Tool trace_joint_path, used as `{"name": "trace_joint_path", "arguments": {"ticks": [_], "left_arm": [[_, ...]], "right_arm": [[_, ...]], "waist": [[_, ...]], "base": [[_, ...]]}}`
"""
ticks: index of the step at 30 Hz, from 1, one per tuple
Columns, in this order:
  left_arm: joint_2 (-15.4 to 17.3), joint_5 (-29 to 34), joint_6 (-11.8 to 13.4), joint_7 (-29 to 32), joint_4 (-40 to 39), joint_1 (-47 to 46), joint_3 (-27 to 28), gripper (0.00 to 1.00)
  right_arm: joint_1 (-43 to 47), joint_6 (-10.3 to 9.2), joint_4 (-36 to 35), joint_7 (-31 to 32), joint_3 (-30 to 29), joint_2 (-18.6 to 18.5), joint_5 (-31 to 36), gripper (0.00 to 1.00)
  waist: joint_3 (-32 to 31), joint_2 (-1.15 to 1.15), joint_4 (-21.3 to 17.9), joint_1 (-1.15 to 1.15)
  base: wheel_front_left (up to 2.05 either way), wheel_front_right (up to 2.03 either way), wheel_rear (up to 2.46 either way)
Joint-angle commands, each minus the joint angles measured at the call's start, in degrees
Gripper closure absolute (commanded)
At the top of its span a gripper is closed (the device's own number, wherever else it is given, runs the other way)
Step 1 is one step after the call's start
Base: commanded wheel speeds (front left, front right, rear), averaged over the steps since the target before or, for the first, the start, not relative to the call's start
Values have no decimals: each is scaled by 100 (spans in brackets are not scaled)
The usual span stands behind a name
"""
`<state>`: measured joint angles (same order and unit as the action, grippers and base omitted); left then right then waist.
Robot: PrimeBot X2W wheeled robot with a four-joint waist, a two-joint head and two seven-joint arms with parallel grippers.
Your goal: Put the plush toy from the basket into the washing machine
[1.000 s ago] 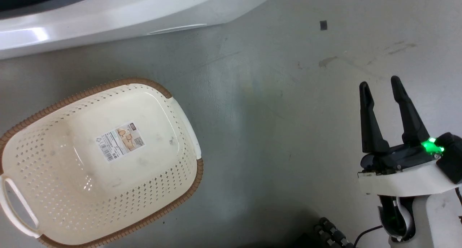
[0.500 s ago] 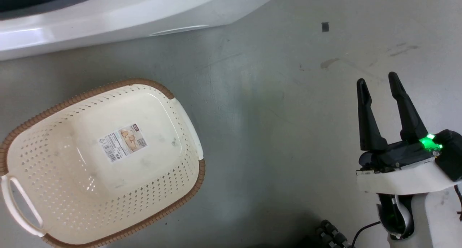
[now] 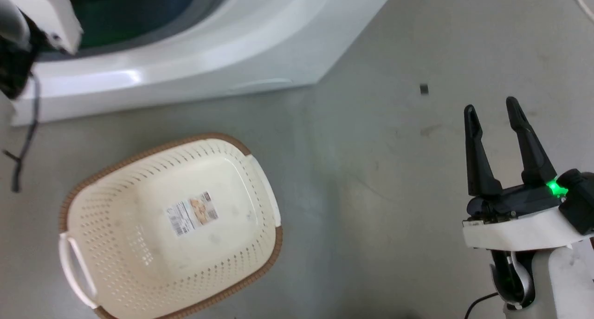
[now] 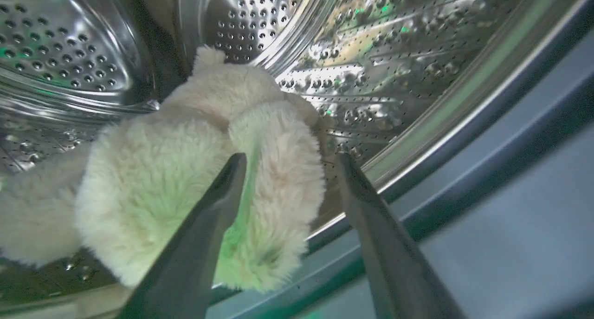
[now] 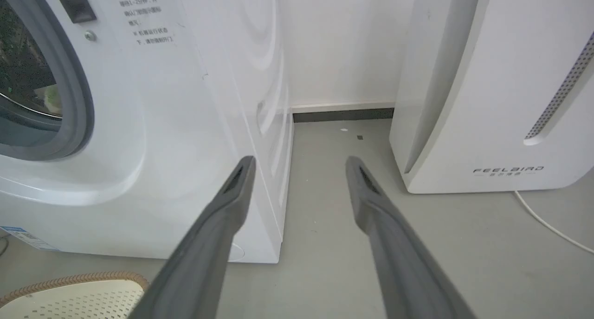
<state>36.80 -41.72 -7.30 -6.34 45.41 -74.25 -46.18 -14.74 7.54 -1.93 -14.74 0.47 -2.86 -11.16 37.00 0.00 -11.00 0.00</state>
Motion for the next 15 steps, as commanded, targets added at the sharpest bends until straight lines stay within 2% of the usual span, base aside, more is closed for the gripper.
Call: {"name": "trace_joint_path", "arguments": {"ticks": [1, 4, 8, 15], "left_arm": [[-73, -33, 11, -218, 43, 178, 20, 0], [-252, -26, 93, -662, 36, 524, 40, 0], [-414, 46, 312, -851, -292, 1048, 206, 0], [-561, 463, 1001, -863, -2064, 2553, 1368, 0]], "right_arm": [[74, -5, 17, -26, -25, -1, 62, 0], [179, -5, 45, -26, -66, -1, 143, 0], [323, -5, 76, -26, -122, -1, 241, 0], [586, -5, 106, -26, -216, -1, 354, 0]], "waist": [[-429, 0, 196, 0], [-789, 0, 328, 0], [-1240, 0, 509, 0], [-1926, 0, 746, 0]], "base": [[0, 0, 0], [0, 0, 0], [0, 0, 0], [0, 0, 0]]}}
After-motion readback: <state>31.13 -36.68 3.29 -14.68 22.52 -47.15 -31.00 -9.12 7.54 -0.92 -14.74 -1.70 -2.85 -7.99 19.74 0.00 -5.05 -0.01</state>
